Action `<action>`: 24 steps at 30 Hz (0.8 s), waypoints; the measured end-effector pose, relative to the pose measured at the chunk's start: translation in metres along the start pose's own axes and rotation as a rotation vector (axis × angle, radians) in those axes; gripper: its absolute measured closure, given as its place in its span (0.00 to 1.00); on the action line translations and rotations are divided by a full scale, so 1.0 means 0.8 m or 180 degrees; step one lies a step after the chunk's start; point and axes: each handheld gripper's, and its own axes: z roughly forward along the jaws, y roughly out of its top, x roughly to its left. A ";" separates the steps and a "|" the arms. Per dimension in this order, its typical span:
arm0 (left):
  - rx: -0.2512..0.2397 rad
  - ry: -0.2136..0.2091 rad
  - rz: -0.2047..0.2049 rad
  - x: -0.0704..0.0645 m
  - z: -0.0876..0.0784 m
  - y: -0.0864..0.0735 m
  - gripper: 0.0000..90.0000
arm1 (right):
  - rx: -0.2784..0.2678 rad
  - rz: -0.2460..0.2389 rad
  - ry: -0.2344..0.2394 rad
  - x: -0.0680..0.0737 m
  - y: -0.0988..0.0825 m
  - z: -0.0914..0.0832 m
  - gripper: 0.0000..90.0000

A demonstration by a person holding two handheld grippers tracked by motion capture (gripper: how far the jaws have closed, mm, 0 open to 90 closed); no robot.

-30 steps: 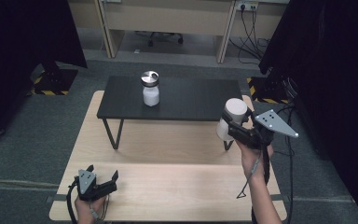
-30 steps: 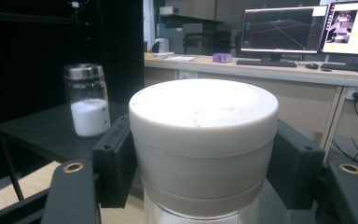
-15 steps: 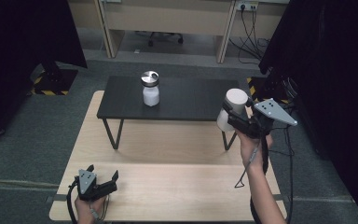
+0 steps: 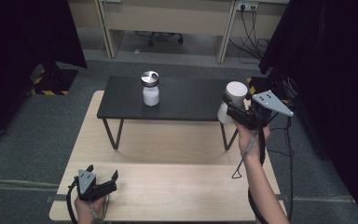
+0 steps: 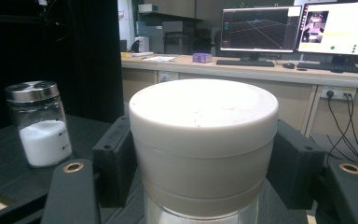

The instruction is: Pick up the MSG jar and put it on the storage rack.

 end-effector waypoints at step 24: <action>-0.0002 -0.0017 0.0021 0.001 0.000 0.000 0.00 | -0.0053 0.0087 -0.0105 -0.009 -0.009 0.043 0.38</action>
